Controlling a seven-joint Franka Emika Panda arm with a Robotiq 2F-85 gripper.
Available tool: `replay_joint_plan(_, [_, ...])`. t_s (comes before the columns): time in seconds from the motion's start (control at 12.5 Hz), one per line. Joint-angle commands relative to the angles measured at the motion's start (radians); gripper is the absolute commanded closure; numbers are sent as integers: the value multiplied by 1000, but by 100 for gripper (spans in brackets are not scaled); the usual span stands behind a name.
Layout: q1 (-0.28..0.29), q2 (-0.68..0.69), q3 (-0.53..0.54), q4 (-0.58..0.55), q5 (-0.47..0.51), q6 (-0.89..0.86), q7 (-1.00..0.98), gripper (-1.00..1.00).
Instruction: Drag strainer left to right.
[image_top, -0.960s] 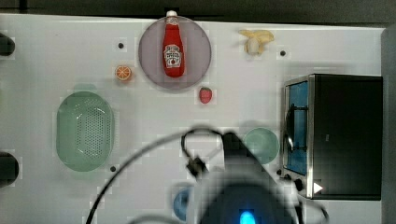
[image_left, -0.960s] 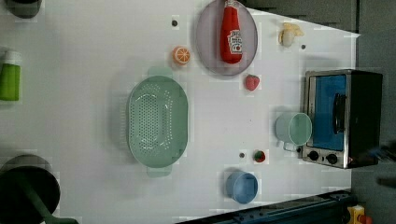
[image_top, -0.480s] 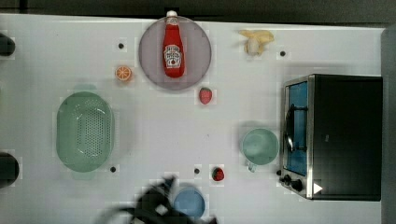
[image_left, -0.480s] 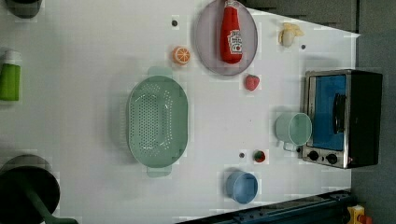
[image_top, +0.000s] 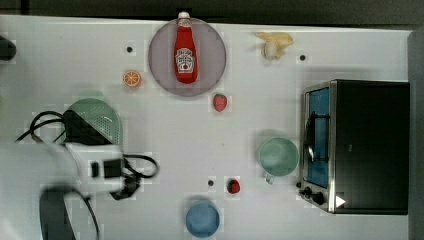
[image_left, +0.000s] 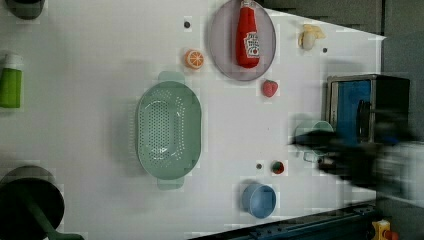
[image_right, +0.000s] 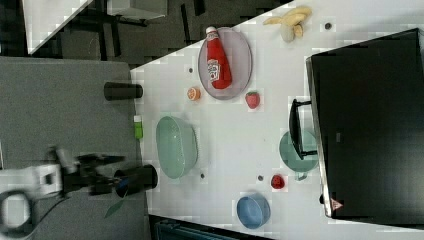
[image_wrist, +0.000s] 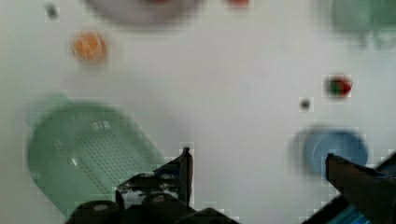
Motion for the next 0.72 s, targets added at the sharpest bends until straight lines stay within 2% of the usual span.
replay_joint_plan(0.08, [12, 57, 70, -29, 4, 127, 360, -100])
replay_joint_plan(0.4, [14, 294, 129, -30, -1, 311, 693, -100])
replay_joint_plan(0.72, [18, 508, 123, -30, -55, 478, 892, -100])
